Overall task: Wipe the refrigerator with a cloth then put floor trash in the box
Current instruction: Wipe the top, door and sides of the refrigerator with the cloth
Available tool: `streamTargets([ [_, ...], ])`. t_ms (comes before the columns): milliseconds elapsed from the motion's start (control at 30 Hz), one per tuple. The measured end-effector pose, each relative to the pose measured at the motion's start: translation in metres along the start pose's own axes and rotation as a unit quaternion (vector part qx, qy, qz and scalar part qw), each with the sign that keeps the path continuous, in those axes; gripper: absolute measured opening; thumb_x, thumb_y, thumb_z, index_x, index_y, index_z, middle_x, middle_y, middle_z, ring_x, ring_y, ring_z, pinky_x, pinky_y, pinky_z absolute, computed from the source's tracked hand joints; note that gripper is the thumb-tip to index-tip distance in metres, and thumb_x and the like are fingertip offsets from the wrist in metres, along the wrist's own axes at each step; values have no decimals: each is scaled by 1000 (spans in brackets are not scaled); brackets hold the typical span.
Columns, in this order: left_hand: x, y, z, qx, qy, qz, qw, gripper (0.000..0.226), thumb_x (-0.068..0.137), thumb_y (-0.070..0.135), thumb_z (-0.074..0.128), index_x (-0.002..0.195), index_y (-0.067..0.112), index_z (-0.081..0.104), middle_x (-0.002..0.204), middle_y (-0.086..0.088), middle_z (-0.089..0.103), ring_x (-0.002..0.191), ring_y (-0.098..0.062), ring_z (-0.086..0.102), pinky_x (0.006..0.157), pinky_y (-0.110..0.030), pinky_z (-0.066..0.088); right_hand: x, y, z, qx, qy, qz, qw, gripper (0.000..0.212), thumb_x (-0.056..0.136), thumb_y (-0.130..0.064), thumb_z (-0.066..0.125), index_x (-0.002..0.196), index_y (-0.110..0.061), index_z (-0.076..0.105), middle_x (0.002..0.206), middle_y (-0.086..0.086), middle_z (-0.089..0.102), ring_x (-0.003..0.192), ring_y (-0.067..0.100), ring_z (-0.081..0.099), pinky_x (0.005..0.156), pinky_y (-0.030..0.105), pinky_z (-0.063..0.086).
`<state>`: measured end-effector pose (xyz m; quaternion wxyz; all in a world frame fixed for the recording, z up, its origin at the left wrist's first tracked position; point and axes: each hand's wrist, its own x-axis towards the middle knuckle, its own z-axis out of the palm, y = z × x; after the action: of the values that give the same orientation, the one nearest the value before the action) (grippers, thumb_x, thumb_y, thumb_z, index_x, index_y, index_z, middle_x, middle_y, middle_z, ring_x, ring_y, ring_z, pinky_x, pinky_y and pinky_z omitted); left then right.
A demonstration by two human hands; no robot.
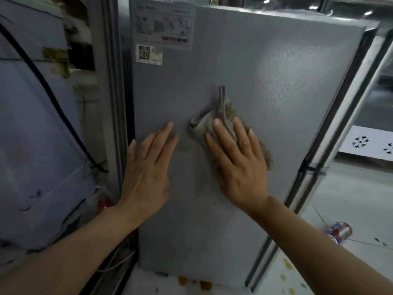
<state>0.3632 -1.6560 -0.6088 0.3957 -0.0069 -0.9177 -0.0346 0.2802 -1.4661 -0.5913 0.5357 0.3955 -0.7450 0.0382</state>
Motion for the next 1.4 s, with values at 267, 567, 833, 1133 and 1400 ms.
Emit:
streamTargets([
  [267,-22,-26,1,-12,-37,0,999,92,59,-4,73,141,11,35,155,-2,21,135,-22,22,106,-57,26,-18,-13,6,-43,-112,-157,980,50,95,-10,22,141,-16,40,150,1,30,139,33,27,114,42,22],
  [567,-28,-45,13,-98,15,6,995,87,66,-11,62,142,12,25,154,-2,15,140,-21,20,104,-56,35,53,-45,25,-8,35,-30,999,43,98,-16,32,141,-13,42,150,6,26,141,35,22,118,45,15],
  [833,-66,-57,29,-202,-3,-26,979,59,79,-5,60,134,7,41,154,-4,18,139,-17,26,109,-42,36,6,-68,32,-28,-116,-156,980,53,100,-14,7,138,-14,44,146,3,36,135,34,34,111,42,25],
  [1133,-67,-65,36,-382,-31,-192,903,75,85,-4,51,140,32,15,128,16,39,118,8,42,95,-2,32,103,-72,34,-41,35,-75,996,42,99,-17,36,140,-16,46,148,8,39,139,35,31,114,47,20],
  [1400,-89,-71,54,-428,-43,-273,861,71,79,-14,47,132,28,25,112,14,60,110,0,57,93,-19,47,-15,-114,76,-42,-122,-233,964,49,94,-14,28,141,-13,41,151,2,28,140,32,25,116,44,14],
])
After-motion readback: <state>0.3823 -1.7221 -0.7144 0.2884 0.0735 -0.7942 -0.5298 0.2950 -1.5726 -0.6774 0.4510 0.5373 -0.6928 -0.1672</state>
